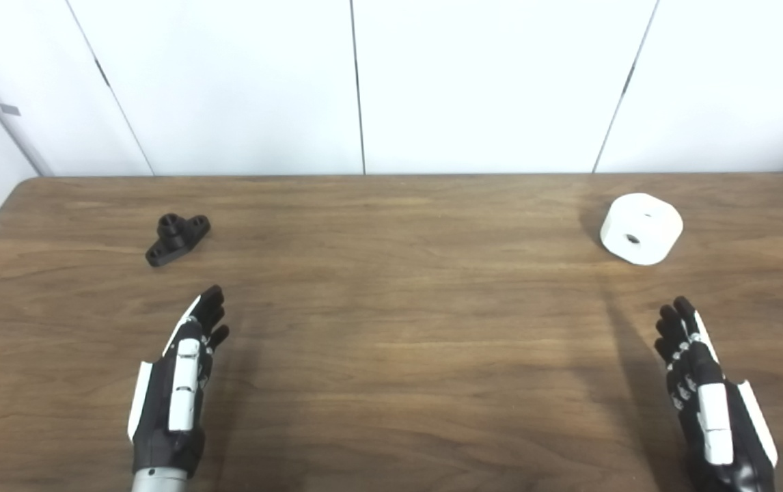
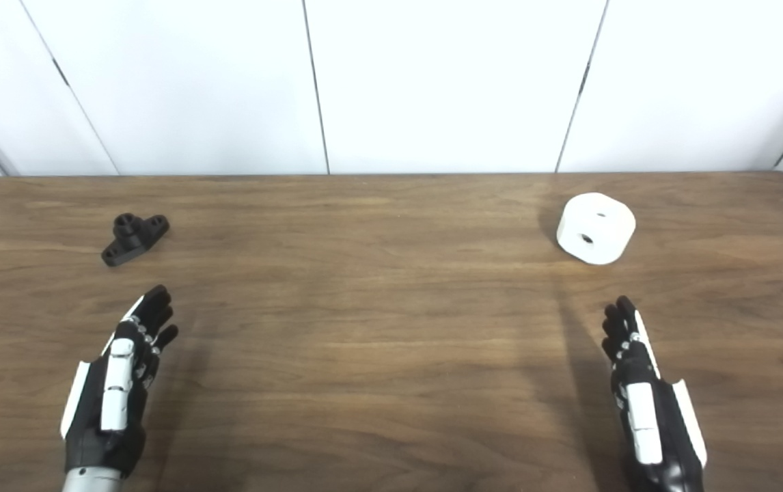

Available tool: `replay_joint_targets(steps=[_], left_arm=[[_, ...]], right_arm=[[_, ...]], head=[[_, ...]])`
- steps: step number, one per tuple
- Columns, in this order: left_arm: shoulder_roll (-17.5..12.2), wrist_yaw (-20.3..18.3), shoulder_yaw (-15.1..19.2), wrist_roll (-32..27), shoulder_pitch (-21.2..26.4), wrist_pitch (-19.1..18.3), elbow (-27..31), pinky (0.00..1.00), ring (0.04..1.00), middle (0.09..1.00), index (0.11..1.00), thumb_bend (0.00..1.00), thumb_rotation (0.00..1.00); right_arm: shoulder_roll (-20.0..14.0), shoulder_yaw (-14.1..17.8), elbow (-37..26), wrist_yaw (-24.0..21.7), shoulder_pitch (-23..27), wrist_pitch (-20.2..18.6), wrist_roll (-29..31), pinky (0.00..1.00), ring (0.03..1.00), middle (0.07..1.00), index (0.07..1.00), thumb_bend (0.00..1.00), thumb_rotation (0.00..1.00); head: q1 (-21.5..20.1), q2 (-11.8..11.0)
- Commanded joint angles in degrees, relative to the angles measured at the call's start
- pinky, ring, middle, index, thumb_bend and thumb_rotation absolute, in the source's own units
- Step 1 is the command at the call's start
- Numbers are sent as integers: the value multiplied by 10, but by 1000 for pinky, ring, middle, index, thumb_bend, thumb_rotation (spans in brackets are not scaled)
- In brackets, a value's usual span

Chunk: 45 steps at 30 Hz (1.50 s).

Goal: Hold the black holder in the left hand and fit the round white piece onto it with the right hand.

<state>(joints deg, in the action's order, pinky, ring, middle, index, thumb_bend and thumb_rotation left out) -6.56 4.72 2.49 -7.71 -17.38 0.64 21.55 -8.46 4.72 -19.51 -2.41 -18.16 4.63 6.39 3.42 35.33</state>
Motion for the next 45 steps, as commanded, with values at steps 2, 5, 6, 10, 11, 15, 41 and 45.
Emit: replay_joint_targets(steps=[2,5,6,10,11,15,41,45], left_arm=[[39,9,-4,11,-4,18,8,937,951,943,906,415,925],[43,12,-11,17,-7,12,11,935,950,949,913,408,940],[45,14,-13,19,-7,9,13,936,949,949,913,403,941],[48,21,-24,27,-9,7,14,941,950,949,909,411,926],[49,24,-28,33,-10,5,15,941,949,948,907,414,924],[51,31,-41,46,-14,2,16,948,951,949,914,412,927],[62,66,-96,81,-3,38,-37,933,952,938,905,396,818],[62,70,-99,85,-3,31,-32,932,960,941,912,424,794]], right_arm=[[4,7,-16,0,8,13,11,1000,981,974,985,592,1000],[0,11,-8,-2,8,17,14,1000,988,978,988,596,1000],[-2,12,-7,-3,8,16,15,1000,986,977,988,594,1000],[-8,16,2,-11,7,22,26,1000,993,985,996,577,1000],[-9,17,4,-12,7,22,27,1000,995,986,997,578,1000],[-14,24,15,-18,5,25,26,1000,999,984,1000,587,1000],[-32,46,73,-37,22,35,32,1000,1000,1000,1000,530,1000],[-33,46,69,-40,21,31,42,1000,1000,1000,1000,532,1000]], head=[[8,-1],[21,-7],[23,-8],[42,-16],[51,-20],[74,-32],[172,-86],[168,-80]])
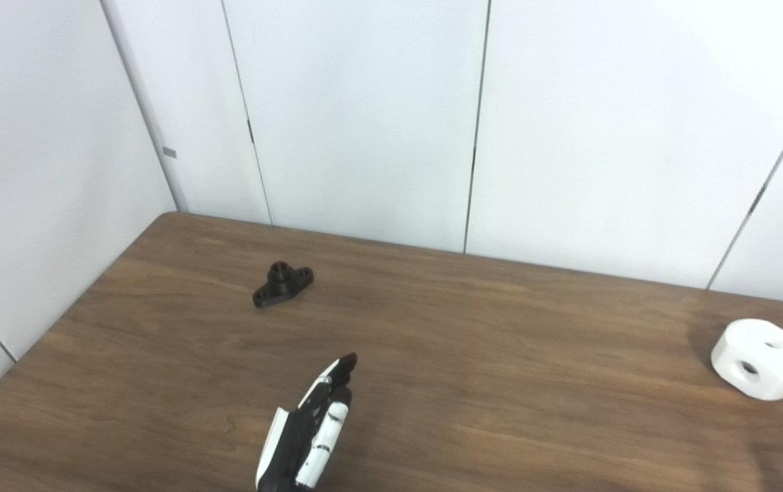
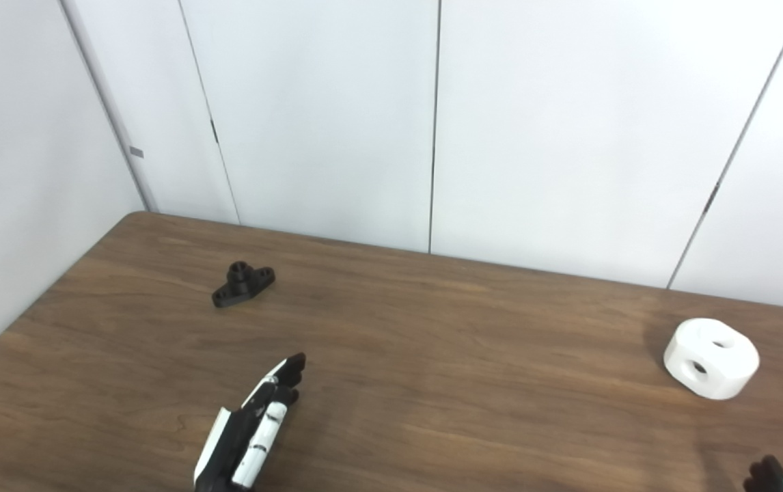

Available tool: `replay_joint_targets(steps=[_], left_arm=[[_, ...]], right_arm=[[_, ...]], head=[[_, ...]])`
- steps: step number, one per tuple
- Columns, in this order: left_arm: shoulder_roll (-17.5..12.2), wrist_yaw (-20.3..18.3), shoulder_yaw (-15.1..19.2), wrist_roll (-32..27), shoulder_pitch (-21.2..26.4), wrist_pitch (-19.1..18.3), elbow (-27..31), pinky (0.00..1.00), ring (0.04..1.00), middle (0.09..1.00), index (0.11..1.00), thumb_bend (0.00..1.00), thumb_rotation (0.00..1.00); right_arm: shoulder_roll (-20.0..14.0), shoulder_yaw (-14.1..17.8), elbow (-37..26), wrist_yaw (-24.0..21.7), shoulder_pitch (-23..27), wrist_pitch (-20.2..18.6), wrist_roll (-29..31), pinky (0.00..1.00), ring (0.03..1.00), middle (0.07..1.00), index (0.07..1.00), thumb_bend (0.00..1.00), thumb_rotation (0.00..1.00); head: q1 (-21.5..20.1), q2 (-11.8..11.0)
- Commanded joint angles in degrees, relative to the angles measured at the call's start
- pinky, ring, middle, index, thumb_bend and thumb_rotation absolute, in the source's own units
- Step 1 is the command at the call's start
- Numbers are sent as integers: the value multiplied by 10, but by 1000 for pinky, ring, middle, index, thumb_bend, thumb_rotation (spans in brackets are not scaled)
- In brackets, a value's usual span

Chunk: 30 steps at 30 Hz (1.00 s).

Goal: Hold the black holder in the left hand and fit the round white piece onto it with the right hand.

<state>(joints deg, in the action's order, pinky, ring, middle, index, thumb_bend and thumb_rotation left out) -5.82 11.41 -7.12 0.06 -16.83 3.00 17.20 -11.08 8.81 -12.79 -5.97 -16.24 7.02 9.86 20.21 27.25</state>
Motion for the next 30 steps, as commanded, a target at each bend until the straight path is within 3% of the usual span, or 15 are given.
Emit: replay_joint_targets(steps=[1,4,9,17,22,25,30], left_arm=[[54,5,-4,13,-9,4,13,932,961,941,913,428,790],[48,7,-8,32,-11,-2,19,923,959,946,924,449,803],[36,2,-8,60,-8,-26,40,905,956,957,939,422,705],[-30,-42,33,170,49,-207,157,903,952,962,944,570,602],[-61,-72,78,215,123,-282,181,874,945,967,929,629,457],[-95,-104,102,270,167,-299,167,882,943,959,926,690,428],[-141,-149,127,354,235,-299,116,860,946,948,879,702,391]], right_arm=[[-7,6,1,-4,2,7,7,1000,1000,1000,1000,531,1000],[-7,6,0,-2,0,5,3,1000,1000,1000,1000,524,1000],[-9,10,2,-4,-2,9,9,1000,1000,1000,1000,522,1000],[-9,11,18,-9,1,14,15,1000,1000,999,1000,499,1000],[-8,9,30,-7,7,25,0,1000,1000,991,1000,511,1000],[-7,7,35,-10,11,27,1,1000,1000,994,1000,506,1000],[0,5,37,-10,14,36,4,1000,1000,994,1000,510,1000]], head=[[-2,2],[-10,6],[-9,12],[-10,16],[-15,17],[-18,17],[-22,16]])
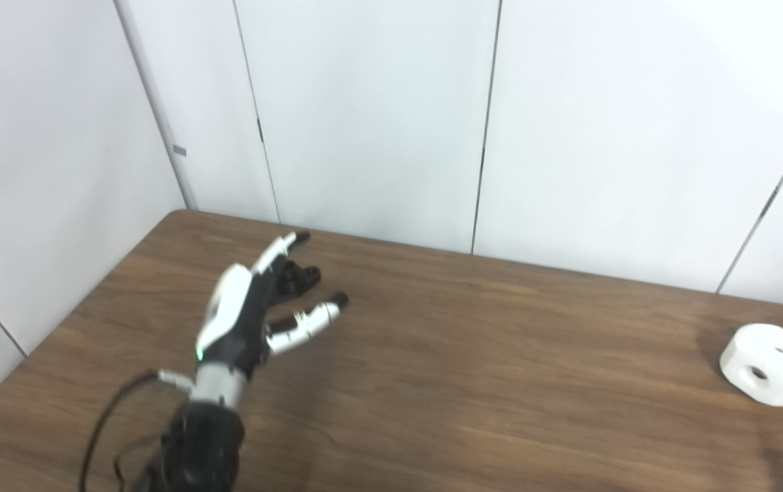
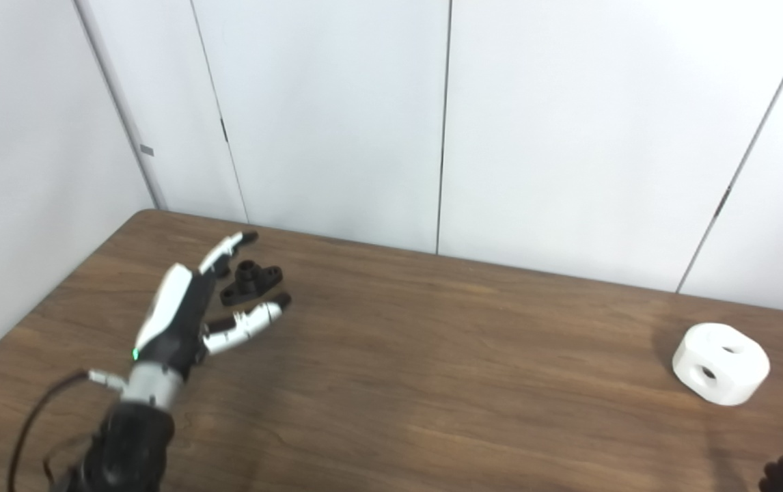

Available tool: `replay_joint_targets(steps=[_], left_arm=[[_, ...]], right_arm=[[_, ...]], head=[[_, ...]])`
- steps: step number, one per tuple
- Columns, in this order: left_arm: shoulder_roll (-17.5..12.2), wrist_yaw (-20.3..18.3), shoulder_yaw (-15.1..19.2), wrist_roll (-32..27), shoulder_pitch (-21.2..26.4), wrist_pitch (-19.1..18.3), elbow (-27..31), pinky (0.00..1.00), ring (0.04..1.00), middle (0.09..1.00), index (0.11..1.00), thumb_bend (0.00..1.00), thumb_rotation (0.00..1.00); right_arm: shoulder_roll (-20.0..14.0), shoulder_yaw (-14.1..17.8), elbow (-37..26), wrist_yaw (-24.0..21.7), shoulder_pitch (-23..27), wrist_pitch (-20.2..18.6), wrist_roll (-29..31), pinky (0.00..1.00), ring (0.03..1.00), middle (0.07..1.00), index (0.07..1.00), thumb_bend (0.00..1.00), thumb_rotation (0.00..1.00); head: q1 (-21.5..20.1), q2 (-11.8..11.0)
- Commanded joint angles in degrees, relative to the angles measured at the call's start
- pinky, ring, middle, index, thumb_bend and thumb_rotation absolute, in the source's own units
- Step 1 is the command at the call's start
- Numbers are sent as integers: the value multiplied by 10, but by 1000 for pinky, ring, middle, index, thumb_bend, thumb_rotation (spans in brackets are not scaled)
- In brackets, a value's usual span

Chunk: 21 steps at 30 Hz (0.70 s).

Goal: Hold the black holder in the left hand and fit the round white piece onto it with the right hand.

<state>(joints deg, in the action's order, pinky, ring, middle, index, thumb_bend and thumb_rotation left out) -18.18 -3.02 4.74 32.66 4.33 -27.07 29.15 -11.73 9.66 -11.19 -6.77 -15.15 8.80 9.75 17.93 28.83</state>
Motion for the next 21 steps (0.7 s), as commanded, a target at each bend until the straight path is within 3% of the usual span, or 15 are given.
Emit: replay_joint_targets(steps=[1,4,7,17,21], left_arm=[[-22,-15,14,43,37,2,-15,857,949,945,873,706,381],[-31,-49,36,77,74,2,-51,854,960,943,861,717,358],[-44,-57,42,91,96,2,-87,772,938,934,854,717,327],[-105,-44,21,106,140,5,-200,764,916,899,827,781,383],[-118,-38,13,97,145,14,-236,805,930,902,834,807,403]], right_arm=[[8,-3,21,-2,3,18,6,1000,1000,993,1000,507,1000],[8,-5,19,-3,2,14,7,1000,1000,996,1000,517,1000],[10,-7,21,-6,2,18,12,1000,1000,996,1000,510,1000],[13,-11,14,-5,0,15,8,1000,1000,995,1000,520,1000],[15,-11,6,-3,-4,11,7,1000,1000,998,1000,528,1000]], head=[[0,0],[0,1],[-2,0],[-7,-3],[-12,-3]])
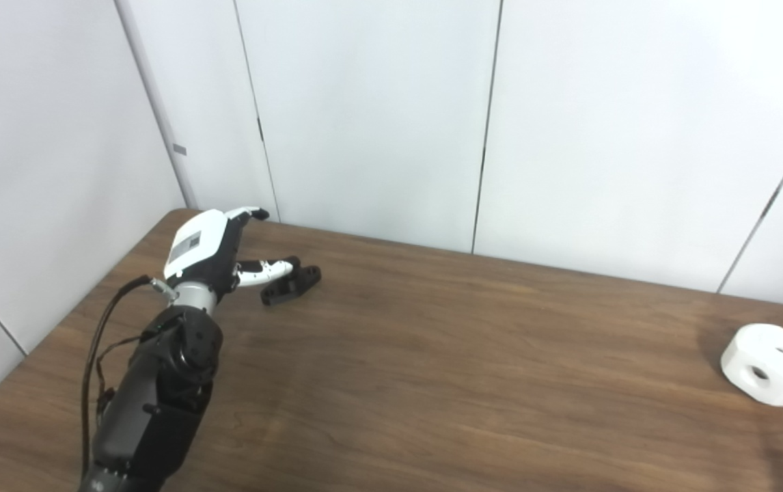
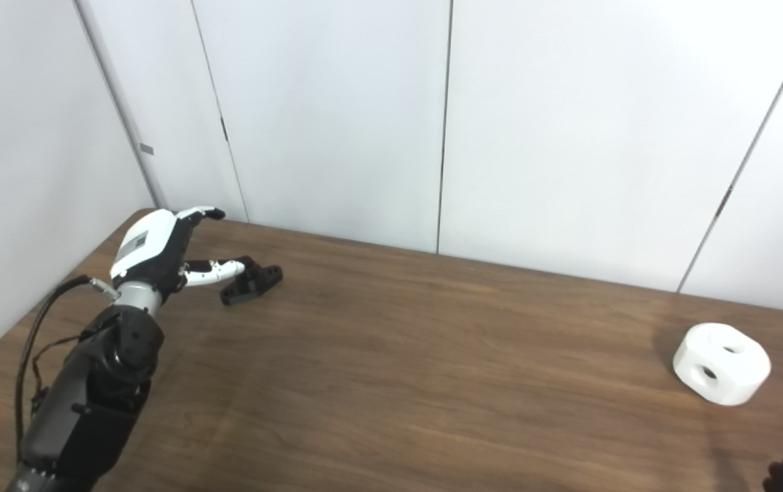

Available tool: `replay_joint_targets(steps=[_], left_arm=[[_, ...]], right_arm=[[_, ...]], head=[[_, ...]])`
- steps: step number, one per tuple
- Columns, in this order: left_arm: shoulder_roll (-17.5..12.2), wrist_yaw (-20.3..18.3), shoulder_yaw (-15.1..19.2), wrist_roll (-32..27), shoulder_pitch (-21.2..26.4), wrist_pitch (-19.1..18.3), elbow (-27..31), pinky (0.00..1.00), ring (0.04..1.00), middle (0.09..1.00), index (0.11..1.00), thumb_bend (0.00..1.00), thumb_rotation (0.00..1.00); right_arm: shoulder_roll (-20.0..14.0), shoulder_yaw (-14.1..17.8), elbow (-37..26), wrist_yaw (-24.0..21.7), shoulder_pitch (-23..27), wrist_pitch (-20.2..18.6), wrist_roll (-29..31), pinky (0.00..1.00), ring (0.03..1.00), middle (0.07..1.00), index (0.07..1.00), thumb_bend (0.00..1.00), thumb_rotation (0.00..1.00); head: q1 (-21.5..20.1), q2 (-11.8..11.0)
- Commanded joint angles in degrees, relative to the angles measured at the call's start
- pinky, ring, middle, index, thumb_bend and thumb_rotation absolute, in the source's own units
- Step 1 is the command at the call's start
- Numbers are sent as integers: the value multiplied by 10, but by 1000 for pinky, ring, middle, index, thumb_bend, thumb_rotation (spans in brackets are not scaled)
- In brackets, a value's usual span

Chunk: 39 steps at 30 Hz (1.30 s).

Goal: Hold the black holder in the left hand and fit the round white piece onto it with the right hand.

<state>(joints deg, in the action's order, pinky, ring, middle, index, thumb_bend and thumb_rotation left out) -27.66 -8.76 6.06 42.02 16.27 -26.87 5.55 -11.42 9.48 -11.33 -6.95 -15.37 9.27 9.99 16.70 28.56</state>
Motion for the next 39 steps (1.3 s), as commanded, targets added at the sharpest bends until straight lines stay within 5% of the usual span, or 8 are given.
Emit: replay_joint_targets(steps=[1,22,39], left_arm=[[-25,20,-2,0,26,13,-8,819,934,904,834,811,401],[-25,83,-29,-49,43,43,-177,869,934,906,831,879,444],[-23,97,-48,-81,89,28,-248,842,934,905,811,906,437]], right_arm=[[11,-9,7,-2,-3,6,6,1000,1000,999,1000,527,1000],[15,-8,-18,2,-10,-9,3,1000,1000,995,1000,503,1000],[15,-6,-30,3,-16,-19,-1,1000,1000,999,1000,507,1000]], head=[[-1,4],[-8,12],[-12,15]])
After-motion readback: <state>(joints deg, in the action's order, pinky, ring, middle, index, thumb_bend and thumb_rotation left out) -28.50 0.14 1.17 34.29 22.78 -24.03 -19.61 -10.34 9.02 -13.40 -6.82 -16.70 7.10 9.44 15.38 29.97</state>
